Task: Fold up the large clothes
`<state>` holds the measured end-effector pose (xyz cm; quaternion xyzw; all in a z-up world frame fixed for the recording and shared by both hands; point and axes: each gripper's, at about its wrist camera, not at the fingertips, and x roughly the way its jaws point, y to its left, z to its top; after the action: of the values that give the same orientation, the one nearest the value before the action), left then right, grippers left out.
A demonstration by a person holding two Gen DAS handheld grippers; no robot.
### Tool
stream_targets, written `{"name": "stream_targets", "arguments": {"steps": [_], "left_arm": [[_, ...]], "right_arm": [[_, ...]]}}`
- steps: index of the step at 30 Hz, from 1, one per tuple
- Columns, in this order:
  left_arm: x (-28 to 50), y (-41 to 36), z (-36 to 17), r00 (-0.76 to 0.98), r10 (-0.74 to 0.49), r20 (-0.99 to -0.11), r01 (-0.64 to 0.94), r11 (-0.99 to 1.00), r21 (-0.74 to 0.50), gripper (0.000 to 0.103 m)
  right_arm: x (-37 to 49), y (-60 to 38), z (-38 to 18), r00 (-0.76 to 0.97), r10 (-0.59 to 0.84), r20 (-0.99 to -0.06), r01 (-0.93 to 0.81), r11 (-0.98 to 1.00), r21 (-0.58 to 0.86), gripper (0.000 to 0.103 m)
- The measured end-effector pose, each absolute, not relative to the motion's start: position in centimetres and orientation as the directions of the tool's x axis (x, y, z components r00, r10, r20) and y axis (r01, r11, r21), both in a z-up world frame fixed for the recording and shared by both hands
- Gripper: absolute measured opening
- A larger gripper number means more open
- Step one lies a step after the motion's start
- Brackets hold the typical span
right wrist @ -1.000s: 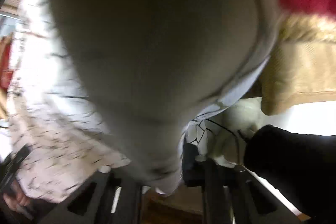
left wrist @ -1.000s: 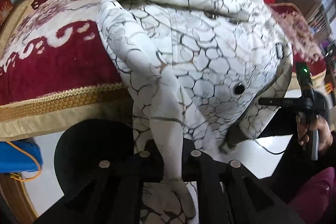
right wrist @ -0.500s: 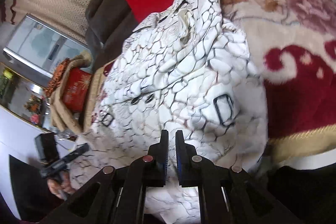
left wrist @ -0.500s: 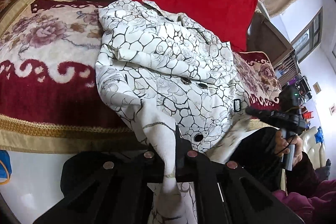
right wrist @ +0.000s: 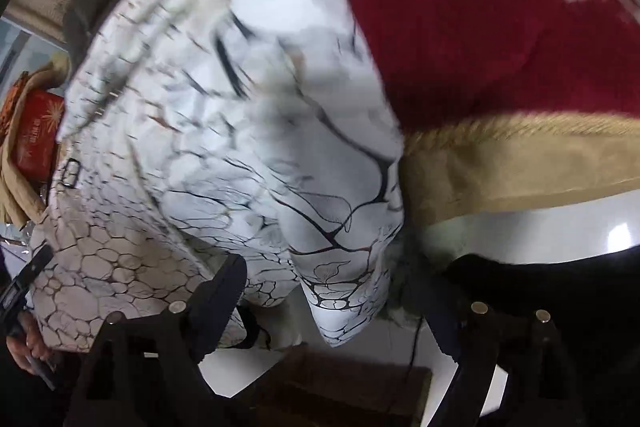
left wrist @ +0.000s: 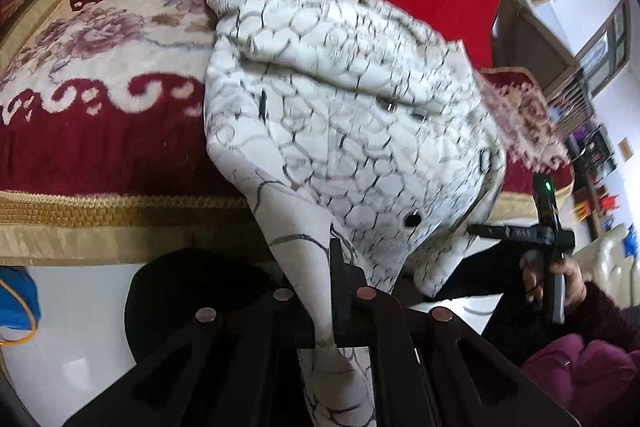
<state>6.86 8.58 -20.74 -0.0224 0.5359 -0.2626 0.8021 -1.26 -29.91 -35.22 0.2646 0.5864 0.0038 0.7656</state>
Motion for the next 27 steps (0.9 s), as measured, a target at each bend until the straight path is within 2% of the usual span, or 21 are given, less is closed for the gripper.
{"name": "stream_targets", "arguments": {"steps": [1,3,4,5,7,9,10,11,13,16,19,23,27], "left_arm": [[6.8,8.3,-21.2,0.278,-0.420,-0.864,0.391,0.871,-0.297,0.008],[6.8,8.0,-22.1,0.260,-0.384,-0.886,0.381,0.884,-0.271,0.029],[6.8,7.8,-22.6,0.249,-0.371,-0.895,0.374,0.889,-0.264,0.053],[6.7,7.6,-23.1,0.234,-0.365,-0.901,0.366,0.892,-0.266,0.068],[6.5,7.1,-23.7,0.214,-0.382,-0.899,0.372,0.883,-0.286,0.069],[6.0,6.5,-24.2,0.202,-0.393,-0.897,0.403,0.868,-0.289,0.067],[5.9,6.2,-24.3,0.203,-0.392,-0.897,0.420,0.863,-0.282,0.039],[5.9,5.8,-24.5,0.190,-0.389,-0.902,0.438,0.855,-0.277,0.000],[5.9,5.8,-24.3,0.185,-0.402,-0.897,0.451,0.845,-0.286,0.003],[6.2,6.1,-22.7,0.196,-0.461,-0.866,0.474,0.817,-0.327,0.002],[7.4,7.8,-20.0,0.213,-0.573,-0.791,0.450,0.776,-0.442,0.002],[9.7,9.7,-15.5,0.279,-0.661,-0.696,0.449,0.731,-0.514,0.002],[14.2,12.2,-11.2,0.364,-0.717,-0.595,0.423,0.696,-0.580,0.002]], "right_arm": [[-0.8,-29.8,-36.1,0.300,0.315,-0.900,0.312,0.860,0.405,0.086],[0.2,-29.3,-38.2,0.264,0.312,-0.913,0.339,0.856,0.391,0.086],[0.7,-29.3,-39.3,0.242,0.305,-0.921,0.354,0.856,0.376,0.086],[1.1,-29.0,-40.2,0.227,0.288,-0.930,0.366,0.860,0.355,0.085],[1.2,-29.2,-40.9,0.246,0.252,-0.936,0.379,0.864,0.333,0.084],[1.0,-29.3,-40.8,0.282,0.295,-0.913,0.354,0.852,0.385,0.053],[0.9,-29.5,-40.6,0.277,0.329,-0.903,0.346,0.842,0.413,0.021],[0.6,-29.8,-40.1,0.283,0.349,-0.893,0.349,0.830,0.435,0.018],[-0.4,-30.4,-38.4,0.324,0.421,-0.847,0.332,0.788,0.519,0.013],[-1.8,-30.7,-34.9,0.389,0.503,-0.772,0.251,0.749,0.614,0.011],[-3.0,-31.0,-30.8,0.453,0.580,-0.677,0.142,0.703,0.697,0.009],[-2.8,-31.5,-24.9,0.542,0.648,-0.535,0.009,0.632,0.775,0.009],[-1.3,-34.1,-19.1,0.662,0.638,-0.394,-0.084,0.585,0.806,0.009]]}}
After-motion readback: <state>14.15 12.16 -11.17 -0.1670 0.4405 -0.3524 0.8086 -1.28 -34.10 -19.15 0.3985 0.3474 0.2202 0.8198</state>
